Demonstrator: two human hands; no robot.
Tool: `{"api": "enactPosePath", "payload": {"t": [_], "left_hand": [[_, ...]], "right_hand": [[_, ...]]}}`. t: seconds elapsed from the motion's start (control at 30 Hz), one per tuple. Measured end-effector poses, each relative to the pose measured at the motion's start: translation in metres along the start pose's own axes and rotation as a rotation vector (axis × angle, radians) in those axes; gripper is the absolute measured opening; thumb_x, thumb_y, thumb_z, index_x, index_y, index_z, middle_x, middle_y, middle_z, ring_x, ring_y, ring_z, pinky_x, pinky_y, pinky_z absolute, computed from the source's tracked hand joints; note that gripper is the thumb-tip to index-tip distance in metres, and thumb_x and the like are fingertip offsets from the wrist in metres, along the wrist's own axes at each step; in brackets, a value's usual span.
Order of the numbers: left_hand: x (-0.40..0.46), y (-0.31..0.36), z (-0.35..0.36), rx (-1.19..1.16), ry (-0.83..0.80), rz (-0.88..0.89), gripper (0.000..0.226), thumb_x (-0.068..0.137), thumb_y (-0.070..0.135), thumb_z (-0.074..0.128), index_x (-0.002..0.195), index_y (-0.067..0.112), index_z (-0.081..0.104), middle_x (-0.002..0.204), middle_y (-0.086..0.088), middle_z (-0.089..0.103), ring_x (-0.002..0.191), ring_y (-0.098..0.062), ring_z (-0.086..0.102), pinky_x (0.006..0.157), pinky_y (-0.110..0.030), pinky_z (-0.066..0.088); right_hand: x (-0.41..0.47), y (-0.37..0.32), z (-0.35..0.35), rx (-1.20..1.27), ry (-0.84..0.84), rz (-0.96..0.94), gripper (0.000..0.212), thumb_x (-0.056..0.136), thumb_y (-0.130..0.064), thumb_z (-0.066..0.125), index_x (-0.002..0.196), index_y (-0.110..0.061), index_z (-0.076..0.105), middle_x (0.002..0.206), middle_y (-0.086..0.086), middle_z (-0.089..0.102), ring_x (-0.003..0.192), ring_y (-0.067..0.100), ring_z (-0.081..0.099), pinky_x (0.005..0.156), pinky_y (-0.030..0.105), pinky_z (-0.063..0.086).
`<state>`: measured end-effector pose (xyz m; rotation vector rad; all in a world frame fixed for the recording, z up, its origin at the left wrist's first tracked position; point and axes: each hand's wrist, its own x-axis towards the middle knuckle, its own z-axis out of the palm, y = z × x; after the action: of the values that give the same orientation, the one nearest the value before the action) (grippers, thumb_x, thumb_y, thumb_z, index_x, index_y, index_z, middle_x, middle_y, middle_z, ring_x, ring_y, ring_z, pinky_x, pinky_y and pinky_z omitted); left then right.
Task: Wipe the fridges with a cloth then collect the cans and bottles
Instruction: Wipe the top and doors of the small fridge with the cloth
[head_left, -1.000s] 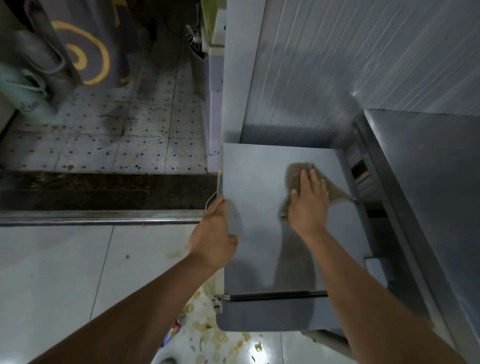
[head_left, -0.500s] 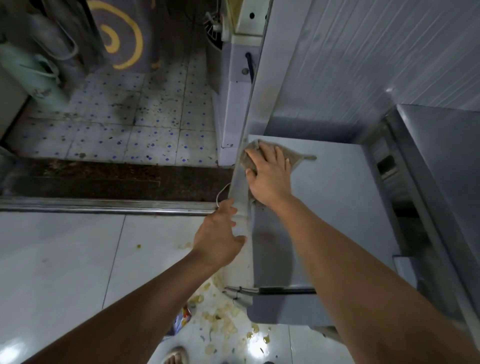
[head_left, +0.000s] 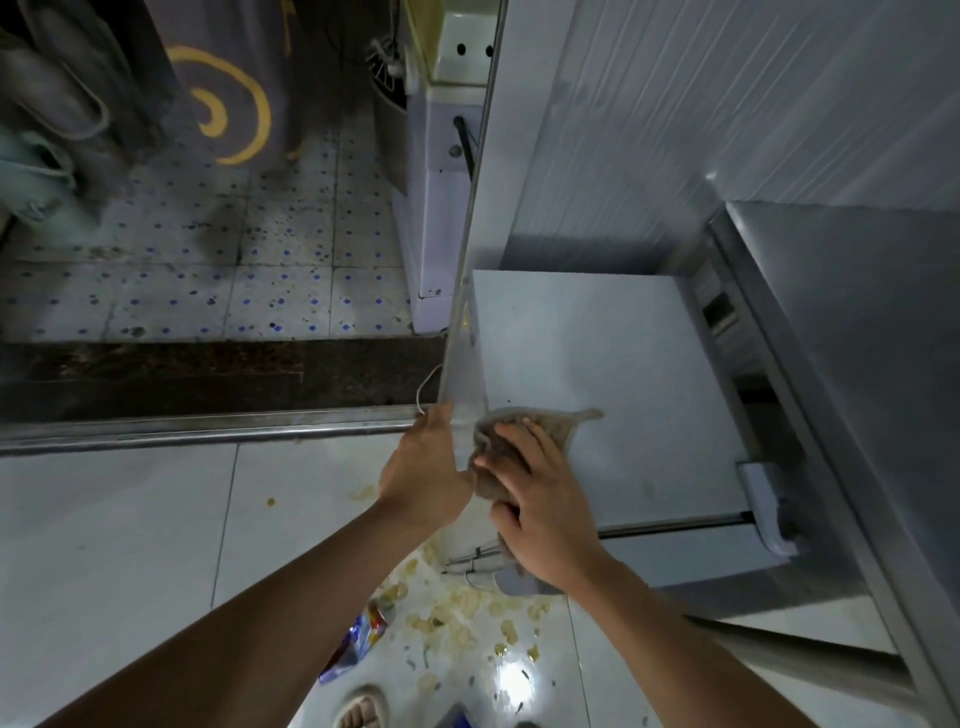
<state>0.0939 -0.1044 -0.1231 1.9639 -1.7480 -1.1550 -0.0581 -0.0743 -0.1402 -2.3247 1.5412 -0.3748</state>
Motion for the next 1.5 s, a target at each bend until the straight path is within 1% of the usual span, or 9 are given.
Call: {"api": "enactPosePath", "payload": {"t": [0.2,0.3,0.43,0.53,0.63,0.8,1.0,1.23,1.5], "left_hand": [[-0.005,0.006,0.017,0.032,0.037,-0.007,0.074,0.080,0.017,0.066,0.142,0.020,0.027,0.142,-0.002,0.042,0.122,-0.023,0.049,0.096,-0.043,0.045],[-0.009,0.022,0.031,0.019,0.089,0.033,0.069,0.082,0.015,0.064,0.142,0.021,0.029,0.140,-0.004,0.043,0.119,-0.025,0.051,0.094,-0.044,0.047],[-0.014,0.046,0.053,0.104,0.097,0.035,0.064,0.084,0.009,0.056,0.142,0.017,0.030,0.146,-0.005,0.030,0.126,-0.029,0.043,0.099,-0.042,0.043],[-0.017,0.059,0.065,0.238,0.093,-0.060,0.059,0.086,0.014,0.056,0.139,0.016,0.032,0.150,-0.005,0.018,0.128,-0.032,0.038,0.099,-0.042,0.043],[-0.018,0.063,0.068,0.300,0.107,-0.094,0.048,0.084,0.011,0.054,0.129,0.016,0.038,0.142,-0.008,0.026,0.121,-0.033,0.040,0.089,-0.044,0.045],[-0.018,0.070,0.073,0.266,0.097,-0.169,0.058,0.082,0.005,0.049,0.136,0.018,0.034,0.144,-0.005,0.025,0.126,-0.033,0.038,0.095,-0.052,0.044],[-0.030,0.068,0.086,0.270,0.161,-0.178,0.064,0.084,0.001,0.046,0.143,0.017,0.027,0.145,-0.004,0.025,0.122,-0.033,0.043,0.098,-0.049,0.043],[-0.028,0.063,0.092,0.296,0.144,-0.228,0.069,0.086,0.010,0.048,0.147,0.021,0.017,0.154,0.000,0.010,0.130,-0.034,0.037,0.101,-0.050,0.040],[-0.026,0.061,0.094,0.293,0.130,-0.233,0.072,0.086,0.009,0.047,0.148,0.022,0.012,0.155,0.000,0.006,0.132,-0.035,0.032,0.104,-0.052,0.036]], "right_hand": [[0.054,0.050,-0.011,-0.089,-0.028,0.147,0.053,0.092,-0.034,0.053,0.142,-0.025,0.038,0.153,-0.002,0.024,0.142,0.022,0.018,0.118,0.038,0.015],[0.043,0.051,-0.008,-0.095,0.002,0.185,0.053,0.097,-0.037,0.042,0.146,-0.024,0.029,0.156,0.000,0.018,0.144,0.023,0.012,0.119,0.039,0.010],[0.009,0.074,-0.017,-0.092,-0.025,0.124,0.053,0.098,-0.031,0.036,0.149,-0.023,0.022,0.158,-0.001,0.014,0.145,0.022,0.010,0.118,0.037,0.009],[0.002,0.123,-0.042,-0.099,0.036,0.279,0.052,0.100,-0.027,0.034,0.149,-0.022,0.020,0.158,0.002,0.014,0.145,0.023,0.010,0.119,0.040,0.010],[-0.007,0.168,-0.069,-0.156,0.068,0.488,0.052,0.099,-0.027,0.035,0.149,-0.021,0.020,0.157,0.003,0.015,0.143,0.026,0.014,0.118,0.042,0.014],[-0.017,0.165,-0.075,-0.103,0.084,0.633,0.057,0.098,-0.027,0.036,0.150,-0.017,0.014,0.158,0.006,0.009,0.143,0.029,0.013,0.116,0.045,0.019],[-0.081,0.146,-0.070,-0.288,0.053,0.586,0.067,0.091,-0.031,0.047,0.148,-0.009,0.021,0.154,0.016,0.019,0.140,0.031,0.023,0.116,0.045,0.017],[-0.032,0.168,-0.083,-0.119,-0.001,0.711,0.065,0.095,-0.028,0.044,0.146,-0.003,0.012,0.148,0.025,0.020,0.133,0.043,0.028,0.107,0.052,0.032],[-0.095,0.151,-0.071,-0.283,0.064,0.524,0.062,0.092,-0.018,0.048,0.146,-0.003,0.021,0.151,0.020,0.023,0.139,0.034,0.022,0.117,0.041,0.019]]}}
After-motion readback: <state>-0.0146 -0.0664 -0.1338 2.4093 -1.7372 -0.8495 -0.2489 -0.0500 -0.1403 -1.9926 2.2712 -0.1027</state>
